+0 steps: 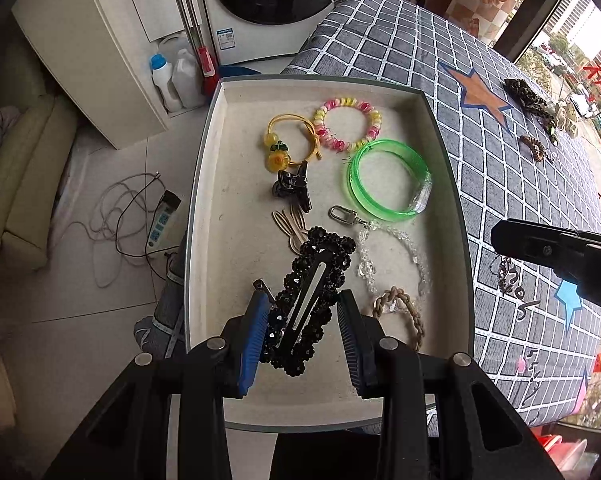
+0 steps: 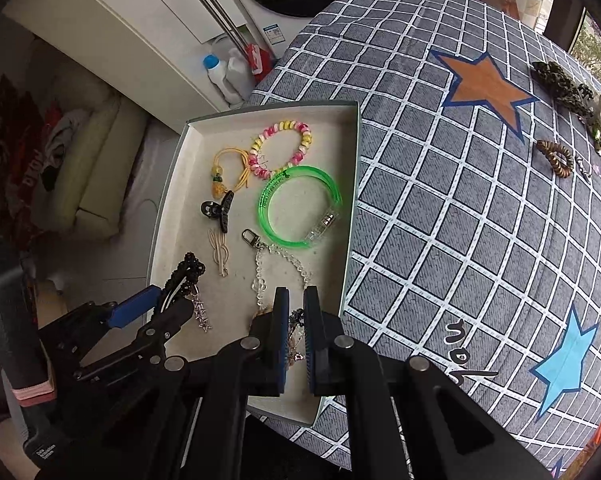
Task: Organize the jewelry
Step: 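Lower the black clip and silver charm into the tray and open both tools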
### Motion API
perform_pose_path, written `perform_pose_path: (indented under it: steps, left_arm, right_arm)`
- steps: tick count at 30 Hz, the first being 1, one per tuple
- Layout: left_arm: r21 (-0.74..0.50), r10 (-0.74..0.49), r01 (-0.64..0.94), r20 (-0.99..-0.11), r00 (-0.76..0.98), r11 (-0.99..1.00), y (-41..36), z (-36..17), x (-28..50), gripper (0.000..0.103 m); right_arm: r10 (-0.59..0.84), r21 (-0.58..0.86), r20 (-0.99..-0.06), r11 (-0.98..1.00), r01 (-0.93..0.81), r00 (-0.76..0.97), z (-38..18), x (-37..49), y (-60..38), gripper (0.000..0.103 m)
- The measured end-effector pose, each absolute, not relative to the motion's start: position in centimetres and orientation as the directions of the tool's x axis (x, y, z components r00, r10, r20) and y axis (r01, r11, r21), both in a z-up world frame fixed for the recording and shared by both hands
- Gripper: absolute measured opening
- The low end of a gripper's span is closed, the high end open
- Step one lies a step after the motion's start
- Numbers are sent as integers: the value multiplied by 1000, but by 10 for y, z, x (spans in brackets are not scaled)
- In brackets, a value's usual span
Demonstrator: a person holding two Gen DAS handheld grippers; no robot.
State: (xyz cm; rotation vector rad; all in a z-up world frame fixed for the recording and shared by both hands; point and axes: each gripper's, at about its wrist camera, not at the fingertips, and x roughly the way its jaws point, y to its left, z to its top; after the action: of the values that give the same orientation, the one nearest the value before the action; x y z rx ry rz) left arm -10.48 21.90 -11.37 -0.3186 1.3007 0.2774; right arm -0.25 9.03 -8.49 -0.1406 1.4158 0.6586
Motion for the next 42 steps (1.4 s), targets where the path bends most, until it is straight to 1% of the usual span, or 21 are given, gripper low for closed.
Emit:
perform_pose_path:
  steps: [8, 25, 30, 38, 41, 42]
  left_arm:
    - [-57, 32, -381, -974, 225, 923, 221, -133, -100, 43]
    - [-11, 66, -357, -977, 204, 934, 220, -156, -98, 43]
    - [5, 78, -348, -977, 197, 938, 218, -157, -96, 43]
    - [3, 71, -346, -980, 186, 938, 217, -158, -92, 44]
    - [9, 83, -351, -977, 196, 936, 218, -153, -93, 63]
    - [11, 88, -352, -975, 202, 936, 218, -151, -93, 63]
  right_arm:
    - [330, 302, -943, 816, -492, -31, -108, 6, 105, 8]
    - [260, 266, -962, 817, -511, -86, -160, 7, 130, 8]
    - [242, 257, -965, 818, -514, -98, -170, 4, 132, 7]
    - [240, 264, -964, 816, -514, -114, -170, 0, 133, 8]
    - [246, 272, -962, 816, -510, -120, -168, 3, 133, 9]
    - [249, 274, -961, 815, -510, -120, -165, 6, 132, 13]
